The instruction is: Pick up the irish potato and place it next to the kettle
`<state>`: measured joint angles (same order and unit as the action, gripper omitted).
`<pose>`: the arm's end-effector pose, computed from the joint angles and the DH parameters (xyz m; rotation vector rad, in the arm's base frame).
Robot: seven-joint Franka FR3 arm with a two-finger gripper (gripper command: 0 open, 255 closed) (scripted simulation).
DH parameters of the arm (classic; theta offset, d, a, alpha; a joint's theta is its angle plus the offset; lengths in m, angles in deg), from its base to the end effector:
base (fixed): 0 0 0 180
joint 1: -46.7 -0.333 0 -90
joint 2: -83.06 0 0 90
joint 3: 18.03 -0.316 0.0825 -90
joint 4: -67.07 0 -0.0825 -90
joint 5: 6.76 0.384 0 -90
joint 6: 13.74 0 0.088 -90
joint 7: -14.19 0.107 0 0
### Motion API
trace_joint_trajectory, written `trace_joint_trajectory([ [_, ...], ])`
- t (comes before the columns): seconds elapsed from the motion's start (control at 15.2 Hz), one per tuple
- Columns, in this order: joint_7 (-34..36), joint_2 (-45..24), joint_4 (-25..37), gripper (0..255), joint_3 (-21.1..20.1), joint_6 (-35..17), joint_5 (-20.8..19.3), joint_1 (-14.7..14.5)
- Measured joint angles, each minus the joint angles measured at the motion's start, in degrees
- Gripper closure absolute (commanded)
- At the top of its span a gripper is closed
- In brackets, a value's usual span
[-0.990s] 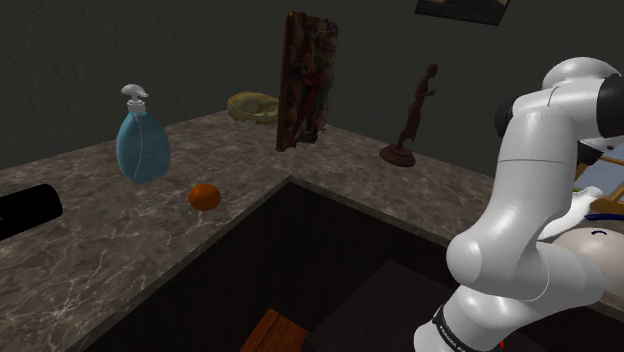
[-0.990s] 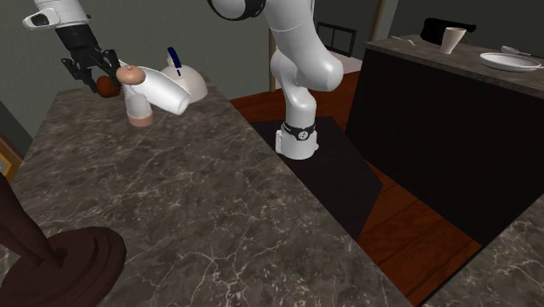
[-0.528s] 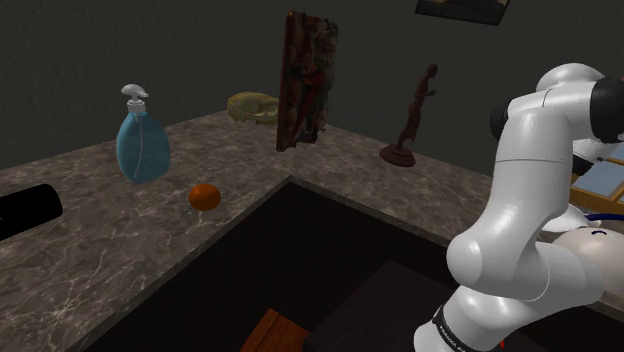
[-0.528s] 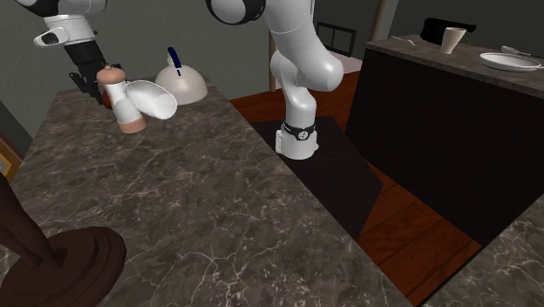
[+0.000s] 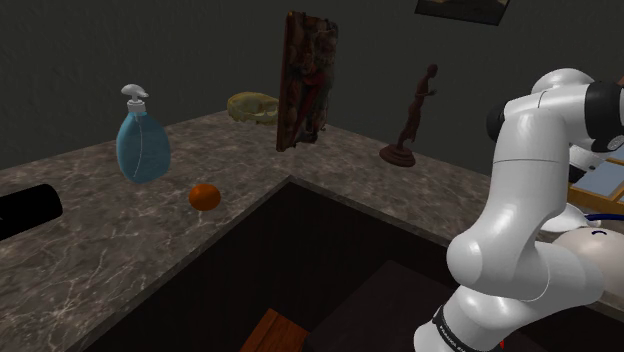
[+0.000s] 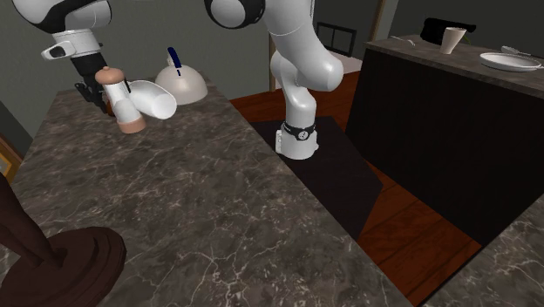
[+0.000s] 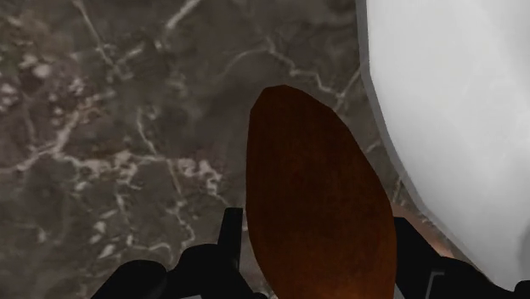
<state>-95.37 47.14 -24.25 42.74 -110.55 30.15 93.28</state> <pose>-0.0315 -0.6452 0.3929 -2.9815 0.1125 -0.2083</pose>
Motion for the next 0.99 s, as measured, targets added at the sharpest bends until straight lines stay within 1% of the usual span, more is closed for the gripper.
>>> trace_joint_trajectory([
  [0.26, -0.1, -0.1, 0.1, 255, 0.0, -0.1, 0.1, 0.1],
  [0.33, -0.1, 0.0, 0.0, 0, 0.0, -0.1, 0.1, 0.0],
  [0.73, -0.1, -0.1, -0.2, 0, 0.0, -0.1, 0.0, 0.0],
  [0.99, 1.2, 0.2, 5.7, 0, 0.2, 5.0, -0.9, 2.2],
])
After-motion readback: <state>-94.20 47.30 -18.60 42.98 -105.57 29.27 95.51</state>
